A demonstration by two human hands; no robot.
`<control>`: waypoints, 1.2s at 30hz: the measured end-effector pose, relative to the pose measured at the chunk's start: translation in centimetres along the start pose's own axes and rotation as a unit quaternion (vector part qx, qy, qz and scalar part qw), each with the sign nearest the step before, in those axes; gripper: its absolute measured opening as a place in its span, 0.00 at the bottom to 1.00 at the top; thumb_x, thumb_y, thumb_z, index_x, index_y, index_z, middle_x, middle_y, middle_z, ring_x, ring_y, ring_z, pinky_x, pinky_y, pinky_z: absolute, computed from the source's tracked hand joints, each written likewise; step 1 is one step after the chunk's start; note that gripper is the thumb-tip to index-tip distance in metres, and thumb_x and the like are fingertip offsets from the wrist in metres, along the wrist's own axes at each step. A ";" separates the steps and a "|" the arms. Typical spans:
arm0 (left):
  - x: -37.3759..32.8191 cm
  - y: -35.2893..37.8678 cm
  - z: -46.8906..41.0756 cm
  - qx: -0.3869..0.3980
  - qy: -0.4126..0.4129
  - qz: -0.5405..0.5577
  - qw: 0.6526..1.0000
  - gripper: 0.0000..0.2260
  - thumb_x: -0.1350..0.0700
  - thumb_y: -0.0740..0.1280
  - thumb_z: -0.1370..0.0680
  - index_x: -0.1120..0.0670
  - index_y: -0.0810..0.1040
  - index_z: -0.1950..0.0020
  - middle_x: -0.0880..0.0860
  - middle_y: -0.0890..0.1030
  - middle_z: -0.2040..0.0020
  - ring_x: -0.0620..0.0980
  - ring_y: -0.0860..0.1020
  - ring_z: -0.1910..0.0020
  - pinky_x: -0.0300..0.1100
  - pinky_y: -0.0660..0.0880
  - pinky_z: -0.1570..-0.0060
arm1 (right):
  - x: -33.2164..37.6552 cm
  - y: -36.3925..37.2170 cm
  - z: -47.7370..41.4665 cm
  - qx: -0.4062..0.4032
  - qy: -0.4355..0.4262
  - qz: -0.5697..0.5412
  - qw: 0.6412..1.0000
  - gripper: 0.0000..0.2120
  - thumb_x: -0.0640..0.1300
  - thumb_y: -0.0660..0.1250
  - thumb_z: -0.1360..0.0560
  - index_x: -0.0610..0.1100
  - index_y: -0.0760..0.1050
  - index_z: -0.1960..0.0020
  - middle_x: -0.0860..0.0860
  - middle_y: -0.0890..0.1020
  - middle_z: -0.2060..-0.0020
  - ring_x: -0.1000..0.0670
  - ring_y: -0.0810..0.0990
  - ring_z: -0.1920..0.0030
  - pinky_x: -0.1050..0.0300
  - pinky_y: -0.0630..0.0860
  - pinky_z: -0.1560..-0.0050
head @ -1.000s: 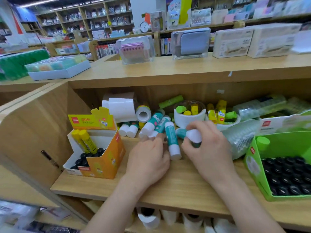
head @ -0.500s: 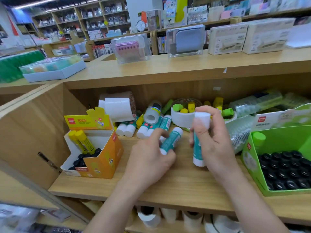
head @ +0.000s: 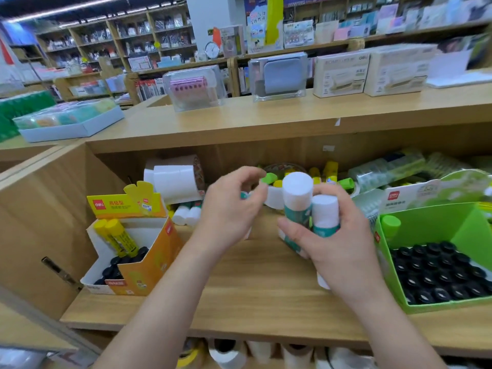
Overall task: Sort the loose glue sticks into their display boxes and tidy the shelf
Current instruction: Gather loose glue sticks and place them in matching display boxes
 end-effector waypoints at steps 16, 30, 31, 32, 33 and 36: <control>-0.1 -1.1 2.9 -0.226 -0.090 0.129 0.961 0.10 0.51 0.62 0.19 0.53 0.78 0.55 0.44 0.76 0.68 0.43 0.73 0.69 0.37 0.71 0.68 | -2.1 -0.8 -0.1 0.067 0.137 -0.183 0.971 0.23 0.50 0.81 0.40 0.42 0.80 0.50 0.42 0.83 0.64 0.51 0.71 0.75 0.60 0.70 0.73; 0.7 -0.2 10.4 -0.172 -0.225 0.396 0.873 0.08 0.48 0.68 0.28 0.50 0.83 0.61 0.52 0.79 0.62 0.49 0.77 0.59 0.46 0.75 0.56 | -1.0 -1.0 0.7 0.119 0.136 -0.262 0.948 0.26 0.51 0.76 0.40 0.35 0.76 0.50 0.45 0.85 0.57 0.51 0.69 0.77 0.60 0.68 0.76; 0.4 0.0 10.4 -0.148 -0.212 0.405 0.877 0.08 0.50 0.65 0.26 0.49 0.82 0.60 0.52 0.80 0.61 0.51 0.78 0.58 0.50 0.76 0.55 | -0.8 -1.3 0.8 0.115 0.132 -0.251 0.952 0.26 0.52 0.76 0.41 0.35 0.77 0.51 0.44 0.85 0.57 0.51 0.69 0.77 0.59 0.68 0.76; 0.0 0.3 10.2 -0.126 -0.201 0.415 0.878 0.08 0.52 0.62 0.24 0.50 0.80 0.59 0.53 0.79 0.63 0.53 0.78 0.59 0.51 0.76 0.57 | -0.7 -1.6 1.0 0.109 0.126 -0.238 0.957 0.26 0.53 0.76 0.42 0.36 0.77 0.52 0.44 0.85 0.58 0.51 0.69 0.77 0.59 0.68 0.75; -0.3 0.6 10.0 -0.108 -0.191 0.405 0.887 0.07 0.54 0.61 0.23 0.50 0.78 0.57 0.52 0.76 0.65 0.53 0.76 0.63 0.50 0.75 0.61 | -0.5 -1.9 1.3 0.101 0.121 -0.224 0.962 0.27 0.54 0.77 0.43 0.37 0.77 0.53 0.42 0.85 0.59 0.50 0.70 0.76 0.58 0.69 0.75; -0.8 1.2 8.6 -0.060 -0.168 0.230 0.957 0.08 0.59 0.61 0.22 0.48 0.76 0.58 0.47 0.69 0.72 0.49 0.67 0.71 0.45 0.65 0.69 | -0.4 -2.8 2.5 0.063 0.125 -0.193 0.971 0.25 0.59 0.80 0.47 0.47 0.79 0.58 0.40 0.84 0.61 0.45 0.76 0.71 0.57 0.71 0.74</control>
Point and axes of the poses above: each hand's wrist, its own z-axis away from the middle knuckle, its own y-axis out of the palm, x = y × z, the point moved 5 cm from there along -z, towards the middle knuckle
